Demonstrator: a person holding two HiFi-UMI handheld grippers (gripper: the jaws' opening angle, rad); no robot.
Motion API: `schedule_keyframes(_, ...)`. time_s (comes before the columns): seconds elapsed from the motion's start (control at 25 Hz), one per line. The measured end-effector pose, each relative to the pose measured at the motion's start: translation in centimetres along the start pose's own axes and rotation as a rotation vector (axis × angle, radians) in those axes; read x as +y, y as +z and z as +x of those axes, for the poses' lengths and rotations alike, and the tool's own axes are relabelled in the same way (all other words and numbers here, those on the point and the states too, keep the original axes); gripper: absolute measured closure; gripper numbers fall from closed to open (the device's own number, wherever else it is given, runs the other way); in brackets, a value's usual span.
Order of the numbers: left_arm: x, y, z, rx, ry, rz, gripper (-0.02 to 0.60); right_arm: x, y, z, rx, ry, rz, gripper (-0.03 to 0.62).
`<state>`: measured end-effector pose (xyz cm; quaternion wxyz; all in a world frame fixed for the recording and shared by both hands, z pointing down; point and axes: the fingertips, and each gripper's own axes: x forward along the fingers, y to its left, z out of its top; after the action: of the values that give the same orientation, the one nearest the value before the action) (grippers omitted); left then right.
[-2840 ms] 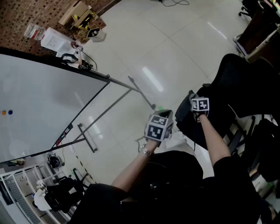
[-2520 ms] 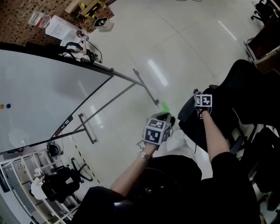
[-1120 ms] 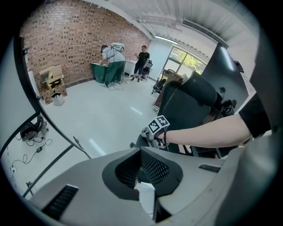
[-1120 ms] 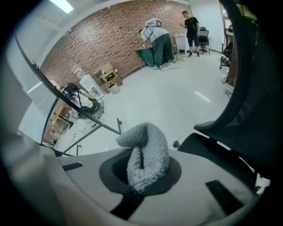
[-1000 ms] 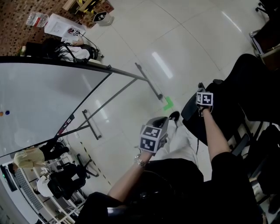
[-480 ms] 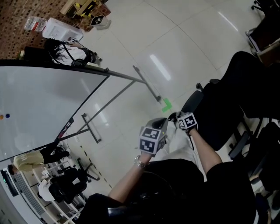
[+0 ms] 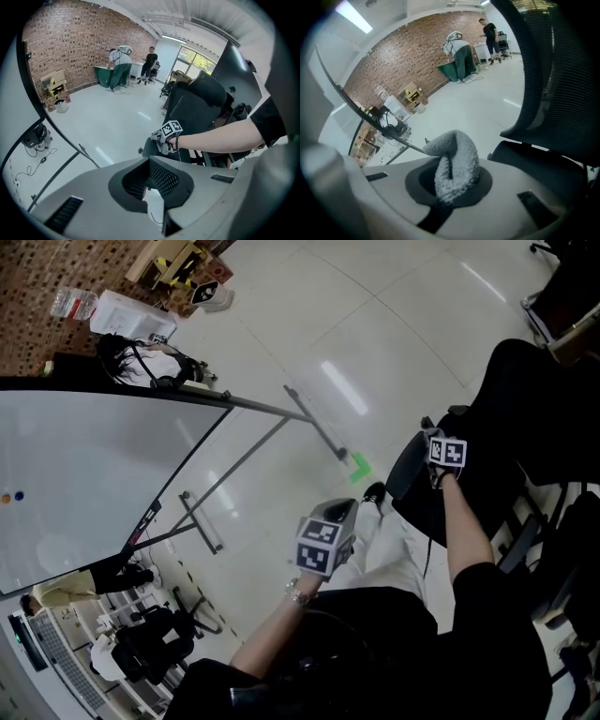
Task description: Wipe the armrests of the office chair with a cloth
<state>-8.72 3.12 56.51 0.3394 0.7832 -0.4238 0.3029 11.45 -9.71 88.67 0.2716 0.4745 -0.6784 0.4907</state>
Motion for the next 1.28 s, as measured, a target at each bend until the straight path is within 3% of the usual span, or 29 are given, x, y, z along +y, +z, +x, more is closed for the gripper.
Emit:
schedule_keyframes(0.12, 0.5, -0.7, -0.4, -0.001, 0.014, -0.017, 0.586, 1.3, -1.2, 0.0, -0.057, 0.018, 0.04, 0.574)
schedule_keyframes(0.28, 0.7, -1.1, -0.8, -0.01, 0.018, -0.031, 0.586, 5.4, -6.0, -0.5, -0.079, 0.068, -0.026, 0.574)
schedule_keyframes(0.48, 1.2, -1.6, -1.0, -0.015, 0.022, -0.05, 0.586, 11.9, -15.0, -0.6, 0.023, 0.208, -0.129, 0.574)
schedule_keyframes(0.6, 1.3, -1.3, -1.5, -0.021, 0.024, -0.049, 0.586, 14.0, -17.6, -0.9, 0.106, 0.256, -0.237, 0.574)
schedule_keyframes(0.72, 1.6, -1.1, -2.2, -0.028, 0.029, -0.044, 0.586, 13.2, -15.2, -0.9, 0.093, 0.25, -0.323, 0.574)
schedule_keyframes(0.88, 2.0, -1.3, -2.7, -0.023, 0.038, -0.039, 0.586, 7.4, -5.8, -1.0, -0.062, 0.125, -0.222, 0.574)
schedule_keyframes(0.96, 1.9, -1.7, -2.7, -0.015, 0.036, -0.036, 0.586, 3.8, -2.5, -0.9, -0.071, 0.041, -0.167, 0.574)
schedule_keyframes(1.12, 1.5, -2.1, -2.4, -0.002, 0.026, -0.028, 0.586, -0.1, -0.6, -0.4, -0.01, -0.07, -0.108, 0.574)
schedule_keyframes(1.28, 1.4, -2.5, -2.0, 0.008, 0.016, -0.036, 0.586, 1.9, -2.3, -0.2, -0.052, 0.001, -0.087, 0.574)
